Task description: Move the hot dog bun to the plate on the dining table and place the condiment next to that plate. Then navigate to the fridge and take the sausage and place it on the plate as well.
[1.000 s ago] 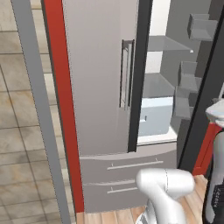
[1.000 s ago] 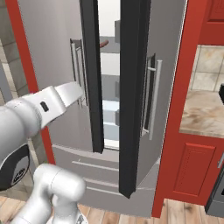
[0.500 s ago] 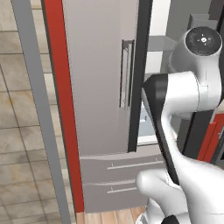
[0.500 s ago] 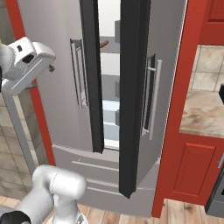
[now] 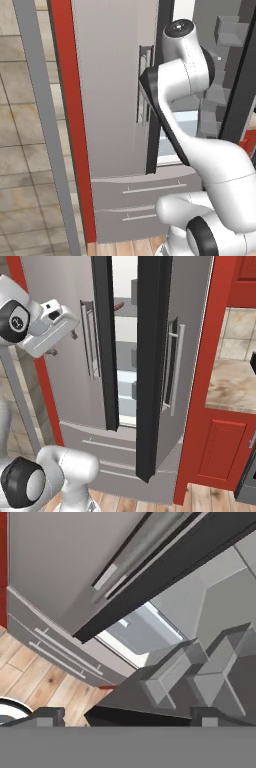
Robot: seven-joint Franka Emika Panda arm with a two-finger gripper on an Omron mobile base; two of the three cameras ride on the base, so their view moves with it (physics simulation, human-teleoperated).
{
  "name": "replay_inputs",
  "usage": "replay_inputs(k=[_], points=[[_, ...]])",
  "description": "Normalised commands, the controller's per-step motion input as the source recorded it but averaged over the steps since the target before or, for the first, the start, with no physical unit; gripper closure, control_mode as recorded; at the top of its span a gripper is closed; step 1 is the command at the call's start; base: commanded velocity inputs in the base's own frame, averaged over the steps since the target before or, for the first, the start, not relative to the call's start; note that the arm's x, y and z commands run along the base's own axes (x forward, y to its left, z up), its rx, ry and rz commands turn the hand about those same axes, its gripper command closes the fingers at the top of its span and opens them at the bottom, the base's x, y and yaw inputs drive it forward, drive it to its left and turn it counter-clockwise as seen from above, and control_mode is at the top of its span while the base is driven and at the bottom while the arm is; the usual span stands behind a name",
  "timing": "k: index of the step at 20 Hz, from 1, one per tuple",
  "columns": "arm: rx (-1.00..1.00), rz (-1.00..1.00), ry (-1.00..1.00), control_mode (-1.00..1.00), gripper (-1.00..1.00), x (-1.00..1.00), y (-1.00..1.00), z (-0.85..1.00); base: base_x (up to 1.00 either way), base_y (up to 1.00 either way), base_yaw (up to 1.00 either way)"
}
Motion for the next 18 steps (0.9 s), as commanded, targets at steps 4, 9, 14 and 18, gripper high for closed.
replay_inputs(k=[4, 9, 14, 18], points=[[-0.03, -0.03, -0.01, -1.0, -1.0, 0.36, -0.42, -0.62, 0.0, 0.0, 0.0], [-0.03, -0.02, -0.06, -1.0, -1.0, 0.41, -0.35, -0.48, 0.0, 0.0, 0.0], [-0.01, 0.0, 0.0, -1.0, -1.0, 0.64, -0.3, -0.16, 0.0, 0.0, 0.0], [0.0, 0.0, 0.0, -1.0, -1.0, 0.64, -0.45, -0.09, 0.0, 0.0, 0.0]])
